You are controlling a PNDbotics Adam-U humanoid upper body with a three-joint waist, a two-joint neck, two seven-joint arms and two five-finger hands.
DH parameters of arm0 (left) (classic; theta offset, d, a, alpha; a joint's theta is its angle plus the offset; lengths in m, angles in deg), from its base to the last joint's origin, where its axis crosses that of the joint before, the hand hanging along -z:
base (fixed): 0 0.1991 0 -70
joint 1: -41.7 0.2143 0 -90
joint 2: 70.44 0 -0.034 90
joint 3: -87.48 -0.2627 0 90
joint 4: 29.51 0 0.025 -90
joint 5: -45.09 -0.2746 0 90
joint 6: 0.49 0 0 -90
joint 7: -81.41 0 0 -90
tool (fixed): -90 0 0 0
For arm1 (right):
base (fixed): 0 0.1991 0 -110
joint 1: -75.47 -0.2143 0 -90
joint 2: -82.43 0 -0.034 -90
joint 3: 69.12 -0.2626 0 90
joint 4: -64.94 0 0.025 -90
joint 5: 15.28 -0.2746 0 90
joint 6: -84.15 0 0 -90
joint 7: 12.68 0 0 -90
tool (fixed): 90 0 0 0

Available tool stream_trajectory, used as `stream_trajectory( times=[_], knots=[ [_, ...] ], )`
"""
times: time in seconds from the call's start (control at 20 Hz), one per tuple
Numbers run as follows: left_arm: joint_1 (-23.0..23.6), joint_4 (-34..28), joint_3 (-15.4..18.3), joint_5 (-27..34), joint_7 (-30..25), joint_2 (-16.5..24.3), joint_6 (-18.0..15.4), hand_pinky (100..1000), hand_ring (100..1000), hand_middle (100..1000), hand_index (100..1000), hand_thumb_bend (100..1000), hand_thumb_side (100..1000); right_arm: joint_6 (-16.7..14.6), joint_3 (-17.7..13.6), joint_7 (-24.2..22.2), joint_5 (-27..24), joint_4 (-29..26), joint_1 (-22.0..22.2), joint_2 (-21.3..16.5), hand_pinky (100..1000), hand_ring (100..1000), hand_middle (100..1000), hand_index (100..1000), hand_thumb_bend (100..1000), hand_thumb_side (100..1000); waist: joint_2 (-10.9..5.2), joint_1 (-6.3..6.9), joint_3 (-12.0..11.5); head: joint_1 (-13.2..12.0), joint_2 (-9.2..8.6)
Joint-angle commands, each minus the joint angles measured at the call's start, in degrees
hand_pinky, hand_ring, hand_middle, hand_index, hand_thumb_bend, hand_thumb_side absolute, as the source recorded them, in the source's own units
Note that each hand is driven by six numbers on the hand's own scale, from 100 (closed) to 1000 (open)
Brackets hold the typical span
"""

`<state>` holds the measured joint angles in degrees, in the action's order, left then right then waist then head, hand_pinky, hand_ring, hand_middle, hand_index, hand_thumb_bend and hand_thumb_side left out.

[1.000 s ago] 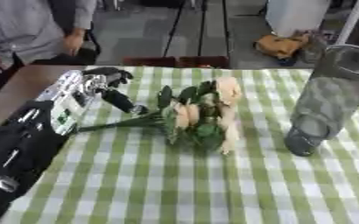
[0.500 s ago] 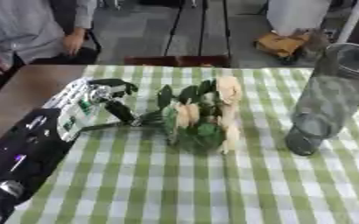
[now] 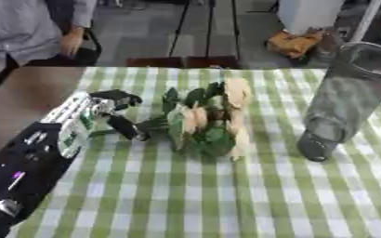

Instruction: Arrange flowers into the vase.

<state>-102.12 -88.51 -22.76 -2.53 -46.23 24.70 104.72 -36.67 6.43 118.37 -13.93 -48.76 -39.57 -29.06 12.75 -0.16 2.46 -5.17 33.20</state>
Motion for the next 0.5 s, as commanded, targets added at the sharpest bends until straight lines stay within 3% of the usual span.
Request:
stream_trajectory(
  times=[0.05, 0.3, 0.5],
  knots=[
    [-1.4, 1.8, 1.3, -0.6, -0.1, -0.1, -0.2, 737, 928, 915, 974, 494, 402, -2.0, -0.3, 1.9, -0.4, -0.9, -0.9, -0.9, 711, 808, 842, 887, 100, 1000, -0.72, -0.24, 0.1, -0.4, 0.5],
    [-1.7, 5.5, 3.0, 0.1, 1.3, -1.3, -0.8, 727, 923, 905, 961, 493, 388, -2.0, -0.3, 1.9, -0.6, -0.9, -1.1, -0.8, 711, 808, 842, 886, 100, 1000, -0.33, -0.36, 0.5, -0.6, 0.47],
    [-1.9, 7.1, 3.8, -0.5, 4.4, -2.0, -1.7, 711, 909, 887, 940, 401, 397, -1.9, -0.2, 1.8, -0.8, -0.9, -1.3, -0.5, 711, 807, 842, 886, 100, 1000, 0.1, -0.48, 0.8, -0.8, 0.08]
  ],
)
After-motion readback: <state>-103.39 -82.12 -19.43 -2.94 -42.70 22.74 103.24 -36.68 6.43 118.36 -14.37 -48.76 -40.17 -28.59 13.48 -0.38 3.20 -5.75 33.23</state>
